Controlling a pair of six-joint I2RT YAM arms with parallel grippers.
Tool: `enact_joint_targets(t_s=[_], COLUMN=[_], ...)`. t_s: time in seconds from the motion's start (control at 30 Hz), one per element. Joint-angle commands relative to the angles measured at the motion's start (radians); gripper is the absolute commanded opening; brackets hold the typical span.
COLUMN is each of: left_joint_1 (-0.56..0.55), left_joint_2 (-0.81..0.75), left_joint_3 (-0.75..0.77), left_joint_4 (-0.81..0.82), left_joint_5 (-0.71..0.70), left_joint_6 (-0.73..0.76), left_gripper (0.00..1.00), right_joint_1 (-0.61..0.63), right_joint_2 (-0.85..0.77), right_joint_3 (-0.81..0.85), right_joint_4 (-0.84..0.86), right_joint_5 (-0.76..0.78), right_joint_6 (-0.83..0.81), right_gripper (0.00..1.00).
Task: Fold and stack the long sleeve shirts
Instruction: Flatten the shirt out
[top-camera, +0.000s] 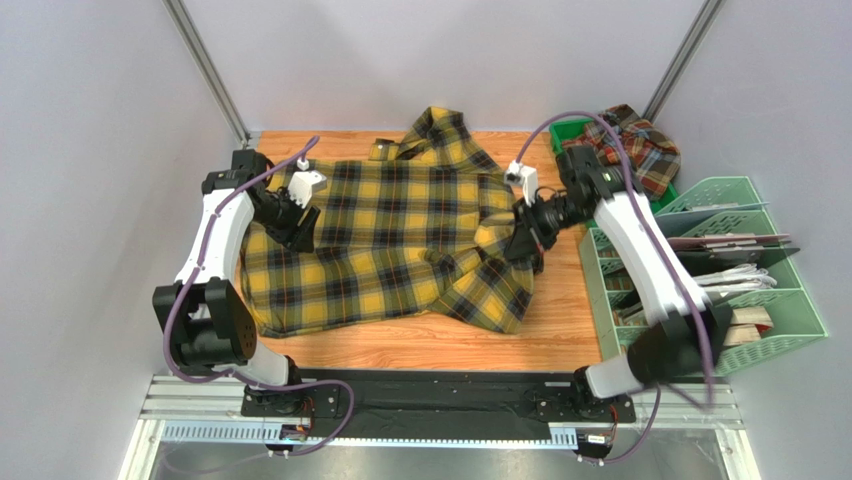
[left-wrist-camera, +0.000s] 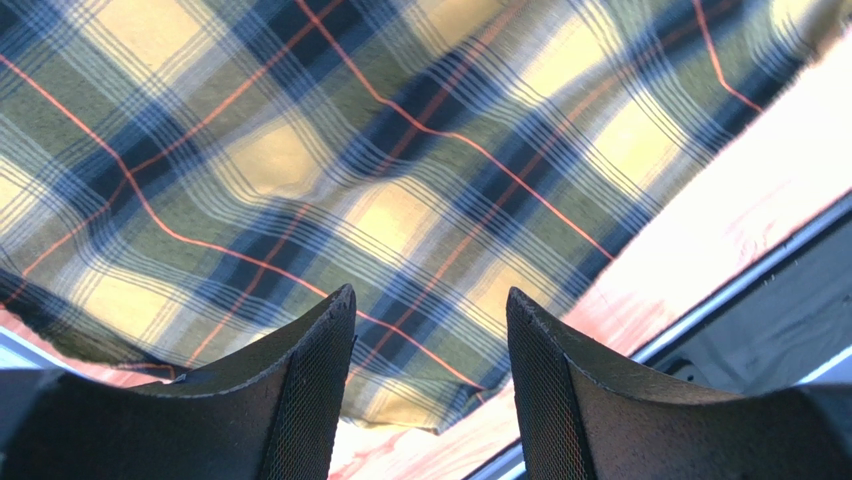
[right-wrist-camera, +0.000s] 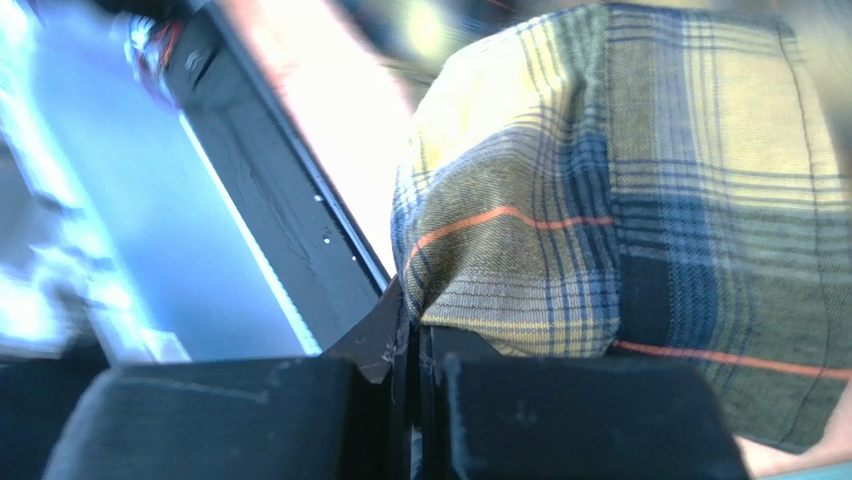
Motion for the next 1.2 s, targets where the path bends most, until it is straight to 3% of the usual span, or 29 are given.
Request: enact_joint_targets(t_s=[0.0, 0.07, 0.1, 0.2, 0.23, 0.4, 0.57, 0.83, 0.97, 1.1, 1.17], left_joint_1=[0.003, 0.001, 0.003, 0.003, 0.001, 0.003, 0.003, 0.004, 0.013, 0.032, 0.035], left_joint_2=[-0.056, -0.077, -0.083, -0.102, -0.112, -0.132, -0.126, -0.068, -0.076, -0.131, -0.183], left_joint_3=[-0.060, -0.075, -0.088, -0.104, -0.108, -0.126, -0.143, -0.128, -0.120, -0.157, -0.184], left_joint_4=[-0.030, -0.029, -0.029, -0.033, -0.032, -0.047, -0.050, -0.055, -0.067, -0.053, -0.049], left_joint_5=[0.036, 0.039, 0.037, 0.031, 0.031, 0.036, 0.026, 0.049, 0.065, 0.077, 0.101], left_joint_6=[0.069, 0.077, 0.077, 0.074, 0.072, 0.072, 0.078, 0.069, 0.069, 0.069, 0.075], left_gripper=[0.63, 0.63, 0.63, 0.63, 0.63, 0.63, 0.63, 0.63, 0.63, 0.63, 0.62], right_joint_1=[0.236, 0.423, 0.480, 0.666, 0.701, 0.771, 0.912, 0.936, 0.923, 0.816, 0.659], right_joint_2=[-0.483, -0.633, -0.789, -0.992, -1.009, -0.924, -0.803, -0.543, -0.453, -0.410, -0.379], right_joint_3=[-0.140, -0.235, -0.269, -0.362, -0.370, -0.328, -0.351, -0.193, -0.133, -0.280, -0.387], right_joint_4=[-0.086, 0.043, 0.107, 0.338, 0.369, 0.356, 0.497, 0.604, 0.627, 0.561, 0.566], right_joint_5=[-0.053, 0.018, 0.042, 0.188, 0.235, 0.165, 0.174, -0.002, 0.073, 0.191, 0.172], right_joint_6=[-0.155, -0.061, -0.018, 0.153, 0.174, 0.104, 0.073, -0.089, 0.009, 0.026, 0.014], right_gripper=[0.00, 0.00, 0.00, 0.00, 0.00, 0.00, 0.00, 0.00, 0.00, 0.00, 0.00])
